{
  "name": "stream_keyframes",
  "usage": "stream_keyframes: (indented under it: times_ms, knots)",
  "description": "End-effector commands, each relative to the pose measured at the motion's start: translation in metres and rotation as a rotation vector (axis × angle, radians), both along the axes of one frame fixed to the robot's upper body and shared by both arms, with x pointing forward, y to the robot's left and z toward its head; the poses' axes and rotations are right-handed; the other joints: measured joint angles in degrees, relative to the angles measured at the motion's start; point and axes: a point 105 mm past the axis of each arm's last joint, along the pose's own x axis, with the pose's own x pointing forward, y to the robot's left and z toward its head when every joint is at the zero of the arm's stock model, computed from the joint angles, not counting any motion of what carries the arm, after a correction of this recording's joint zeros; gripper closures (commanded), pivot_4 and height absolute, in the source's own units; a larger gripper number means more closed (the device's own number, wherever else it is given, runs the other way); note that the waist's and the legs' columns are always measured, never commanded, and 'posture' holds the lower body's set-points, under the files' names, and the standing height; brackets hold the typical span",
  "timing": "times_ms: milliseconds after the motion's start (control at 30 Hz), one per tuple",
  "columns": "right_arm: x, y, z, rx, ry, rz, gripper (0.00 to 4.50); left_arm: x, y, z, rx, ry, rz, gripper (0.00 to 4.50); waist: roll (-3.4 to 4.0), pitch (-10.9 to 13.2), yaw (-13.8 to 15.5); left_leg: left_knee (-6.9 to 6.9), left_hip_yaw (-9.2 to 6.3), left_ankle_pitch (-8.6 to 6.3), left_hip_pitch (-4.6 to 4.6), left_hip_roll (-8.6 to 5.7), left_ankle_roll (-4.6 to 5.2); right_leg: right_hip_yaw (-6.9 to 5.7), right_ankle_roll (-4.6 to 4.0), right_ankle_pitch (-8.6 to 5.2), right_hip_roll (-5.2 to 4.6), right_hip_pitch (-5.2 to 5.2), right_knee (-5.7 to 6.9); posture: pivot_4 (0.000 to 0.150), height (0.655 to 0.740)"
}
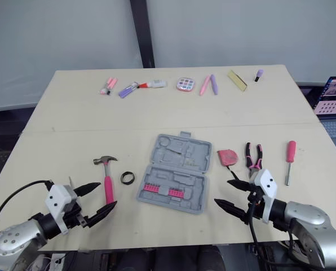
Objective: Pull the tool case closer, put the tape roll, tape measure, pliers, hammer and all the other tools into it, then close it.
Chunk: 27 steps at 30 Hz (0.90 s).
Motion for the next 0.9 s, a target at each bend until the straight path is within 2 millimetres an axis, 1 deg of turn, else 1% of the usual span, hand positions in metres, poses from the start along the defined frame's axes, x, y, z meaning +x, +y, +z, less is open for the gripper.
stream_keyframes:
  times_ms: [33, 133, 500, 667, 767, 833, 900]
  knots:
    - [-0.001, 0.004, 0.010, 0.009, -0.039, 0.024, 0.05, -0.001, 0.002, 0.008, 0.009, -0.020, 0.003, 0.08, 0.00, 0.0, 0.0, 0.00, 0.00, 0.00, 0.00, 0.00, 0.00, 0.00, 0.00, 0.00, 0.00, 0.00, 0.00, 0.150, 0.7400]
    - [0.000, 0.005, 0.010, 0.018, -0.040, 0.023, 0.05, 0.002, 0.006, 0.011, 0.017, -0.027, 0.033, 0.08, 0.00, 0.0, 0.0, 0.00, 0.00, 0.00, 0.00, 0.00, 0.00, 0.00, 0.00, 0.00, 0.00, 0.00, 0.00, 0.150, 0.7400]
    - [0.003, 0.005, 0.010, 0.014, -0.042, 0.024, 0.05, 0.004, 0.005, 0.013, 0.012, -0.032, 0.040, 0.08, -0.01, 0.0, 0.0, 0.00, 0.00, 0.00, 0.00, 0.00, 0.00, 0.00, 0.00, 0.00, 0.00, -0.01, 0.00, 0.150, 0.7400]
    - [0.006, 0.003, 0.009, -0.004, -0.034, 0.000, 0.05, 0.007, 0.007, 0.010, 0.015, 0.034, 0.036, 0.08, -0.01, 0.0, 0.0, 0.00, 0.00, 0.00, 0.00, 0.00, 0.00, 0.00, 0.00, 0.00, 0.00, -0.01, 0.01, 0.150, 0.7400]
    - [0.014, -0.001, 0.011, -0.018, 0.002, -0.053, 0.05, 0.013, 0.007, 0.017, -0.020, 0.069, 0.011, 0.08, -0.01, 0.0, 0.0, 0.02, 0.00, 0.00, 0.00, 0.00, 0.00, 0.00, 0.00, 0.00, 0.00, -0.02, 0.05, 0.150, 0.7400]
    - [0.018, -0.001, 0.014, -0.015, 0.048, -0.059, 0.05, 0.022, 0.004, 0.030, -0.062, 0.053, -0.024, 0.08, -0.01, 0.0, 0.0, 0.02, 0.00, 0.01, 0.00, 0.00, 0.00, 0.02, 0.00, 0.00, 0.00, -0.02, 0.06, 0.150, 0.7400]
    - [0.023, -0.002, 0.015, -0.033, 0.082, -0.080, 0.05, 0.032, 0.002, 0.038, -0.067, 0.031, -0.032, 0.08, -0.01, 0.0, 0.0, 0.02, 0.00, 0.01, 0.00, 0.00, -0.01, 0.02, 0.00, 0.00, 0.00, -0.03, 0.08, 0.150, 0.7400]
